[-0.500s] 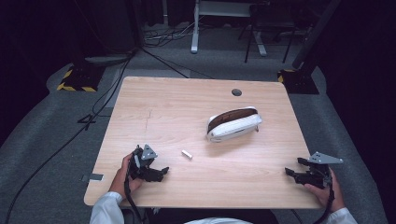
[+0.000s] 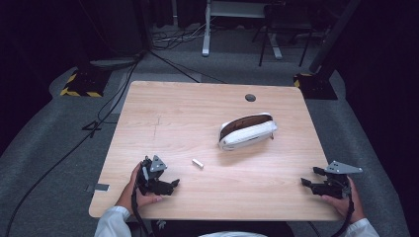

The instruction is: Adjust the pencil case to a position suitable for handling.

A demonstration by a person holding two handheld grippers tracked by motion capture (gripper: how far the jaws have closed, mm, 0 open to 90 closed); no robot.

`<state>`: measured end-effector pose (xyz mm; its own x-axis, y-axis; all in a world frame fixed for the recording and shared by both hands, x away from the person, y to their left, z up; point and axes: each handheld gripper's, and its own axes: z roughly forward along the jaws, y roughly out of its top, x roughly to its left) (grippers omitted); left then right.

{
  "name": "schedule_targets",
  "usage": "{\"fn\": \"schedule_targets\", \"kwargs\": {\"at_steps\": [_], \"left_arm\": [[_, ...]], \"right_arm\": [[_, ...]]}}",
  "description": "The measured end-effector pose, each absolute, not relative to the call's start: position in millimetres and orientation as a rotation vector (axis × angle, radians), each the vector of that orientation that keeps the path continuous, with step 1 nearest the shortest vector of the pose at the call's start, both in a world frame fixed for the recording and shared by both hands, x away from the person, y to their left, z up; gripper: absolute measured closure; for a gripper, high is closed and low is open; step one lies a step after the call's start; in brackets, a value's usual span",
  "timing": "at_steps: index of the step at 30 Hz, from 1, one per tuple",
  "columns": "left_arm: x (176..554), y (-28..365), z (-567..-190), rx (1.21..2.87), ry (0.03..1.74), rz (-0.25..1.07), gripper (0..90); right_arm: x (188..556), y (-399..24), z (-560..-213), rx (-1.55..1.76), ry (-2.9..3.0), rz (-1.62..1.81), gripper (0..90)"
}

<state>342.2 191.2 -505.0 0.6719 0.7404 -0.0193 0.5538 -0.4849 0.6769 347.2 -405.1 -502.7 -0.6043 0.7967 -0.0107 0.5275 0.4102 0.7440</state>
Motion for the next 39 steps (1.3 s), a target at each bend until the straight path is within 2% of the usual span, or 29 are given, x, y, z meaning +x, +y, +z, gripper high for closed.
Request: {"fn": "schedule_targets", "kwargs": {"at_steps": [7, 17, 39], "left_arm": [[340, 186, -505, 2.235, 0.966, 0.354, 4.9], [338, 181, -505, 2.246, 0.939, 0.338, 4.8], [337, 180, -505, 2.25, 0.934, 0.342, 4.8]], "right_arm": [[354, -397, -495, 1.081, 2.315, 1.056, 30.9], [386, -363, -457, 0.903, 2.302, 1.14, 33.9], [441, -291, -419, 0.751, 2.313, 1.214, 31.0]]}}
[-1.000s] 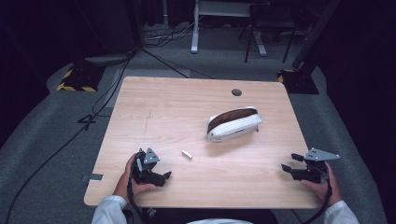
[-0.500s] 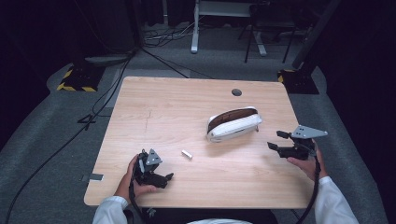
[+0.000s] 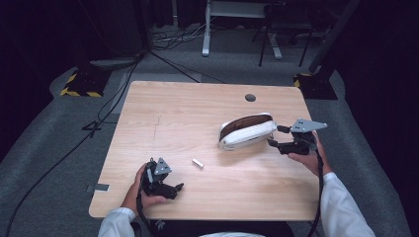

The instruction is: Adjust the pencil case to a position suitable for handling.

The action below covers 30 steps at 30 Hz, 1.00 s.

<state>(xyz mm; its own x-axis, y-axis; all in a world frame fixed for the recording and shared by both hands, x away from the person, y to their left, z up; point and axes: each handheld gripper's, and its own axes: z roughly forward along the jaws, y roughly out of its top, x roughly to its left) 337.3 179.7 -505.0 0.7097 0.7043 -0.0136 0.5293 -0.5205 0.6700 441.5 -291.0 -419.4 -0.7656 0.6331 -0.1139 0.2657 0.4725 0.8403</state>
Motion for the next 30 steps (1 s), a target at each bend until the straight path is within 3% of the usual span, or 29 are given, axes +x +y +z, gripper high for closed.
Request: {"fn": "schedule_targets", "kwargs": {"at_steps": [20, 30], "left_arm": [[337, 179, -505, 2.252, 0.928, 0.333, 4.9], [337, 179, -505, 2.252, 0.928, 0.332, 4.9]], "right_arm": [[479, -234, -414, 0.656, 2.397, 1.11, 27.1], [485, -230, -420, 0.638, 2.425, 1.122, 27.4]]}}
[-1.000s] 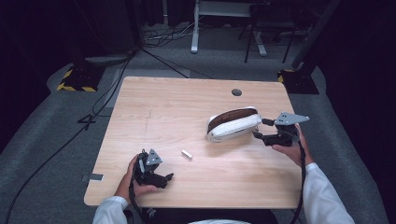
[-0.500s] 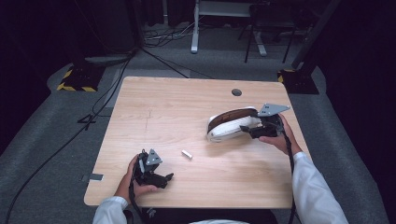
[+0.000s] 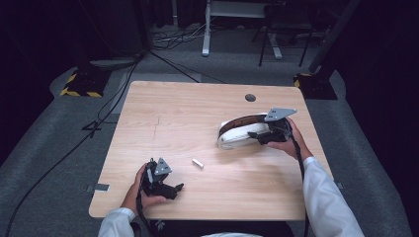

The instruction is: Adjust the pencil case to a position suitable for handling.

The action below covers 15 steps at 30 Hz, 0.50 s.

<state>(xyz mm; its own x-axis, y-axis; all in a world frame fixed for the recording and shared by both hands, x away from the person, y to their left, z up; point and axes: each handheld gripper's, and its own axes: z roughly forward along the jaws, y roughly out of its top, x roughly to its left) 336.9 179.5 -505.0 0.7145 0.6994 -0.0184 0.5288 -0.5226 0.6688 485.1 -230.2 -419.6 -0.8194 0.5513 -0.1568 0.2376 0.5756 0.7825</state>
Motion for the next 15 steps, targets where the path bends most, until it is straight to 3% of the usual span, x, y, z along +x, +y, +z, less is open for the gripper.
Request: {"fn": "schedule_targets", "kwargs": {"at_steps": [8, 15], "left_arm": [[337, 179, -505, 2.252, 0.928, 0.333, 4.9], [337, 179, -505, 2.253, 0.928, 0.333, 4.9]], "right_arm": [[481, -221, -420, 0.589, 2.459, 1.113, 29.6], [480, -210, -421, 0.548, 2.507, 1.149, 38.0]]}}
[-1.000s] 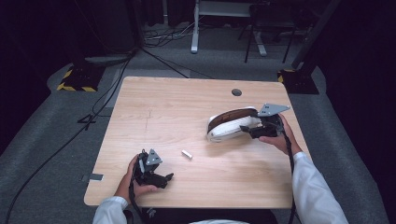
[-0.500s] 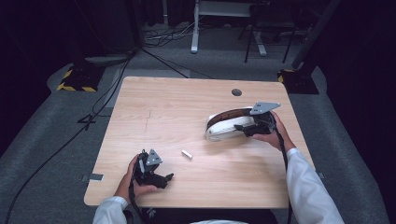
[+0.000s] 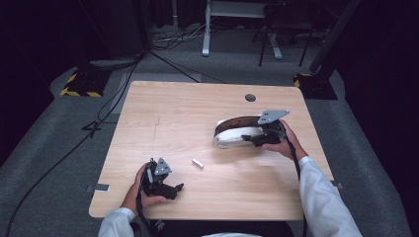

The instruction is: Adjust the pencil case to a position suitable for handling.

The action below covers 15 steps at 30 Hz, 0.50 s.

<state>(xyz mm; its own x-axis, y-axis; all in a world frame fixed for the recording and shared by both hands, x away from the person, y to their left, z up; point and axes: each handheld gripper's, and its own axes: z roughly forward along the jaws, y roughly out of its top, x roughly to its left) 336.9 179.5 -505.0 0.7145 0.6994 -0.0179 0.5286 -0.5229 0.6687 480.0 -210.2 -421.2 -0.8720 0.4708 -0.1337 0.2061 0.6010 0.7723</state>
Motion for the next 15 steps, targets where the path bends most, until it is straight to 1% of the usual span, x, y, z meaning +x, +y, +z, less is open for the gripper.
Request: {"fn": "schedule_targets", "kwargs": {"at_steps": [3, 6, 9, 15], "left_arm": [[337, 180, -505, 2.253, 0.928, 0.333, 4.9], [337, 179, -505, 2.253, 0.928, 0.333, 4.9], [337, 180, -505, 2.253, 0.928, 0.333, 4.9], [337, 180, -505, 2.253, 0.928, 0.332, 4.9]], "right_arm": [[478, -203, -421, 0.507, 2.536, 1.138, 42.2], [476, -198, -419, 0.487, 2.558, 1.123, 42.8], [478, -194, -418, 0.487, 2.592, 1.084, 35.7], [480, -192, -422, 0.474, 2.623, 1.002, 35.0]]}}
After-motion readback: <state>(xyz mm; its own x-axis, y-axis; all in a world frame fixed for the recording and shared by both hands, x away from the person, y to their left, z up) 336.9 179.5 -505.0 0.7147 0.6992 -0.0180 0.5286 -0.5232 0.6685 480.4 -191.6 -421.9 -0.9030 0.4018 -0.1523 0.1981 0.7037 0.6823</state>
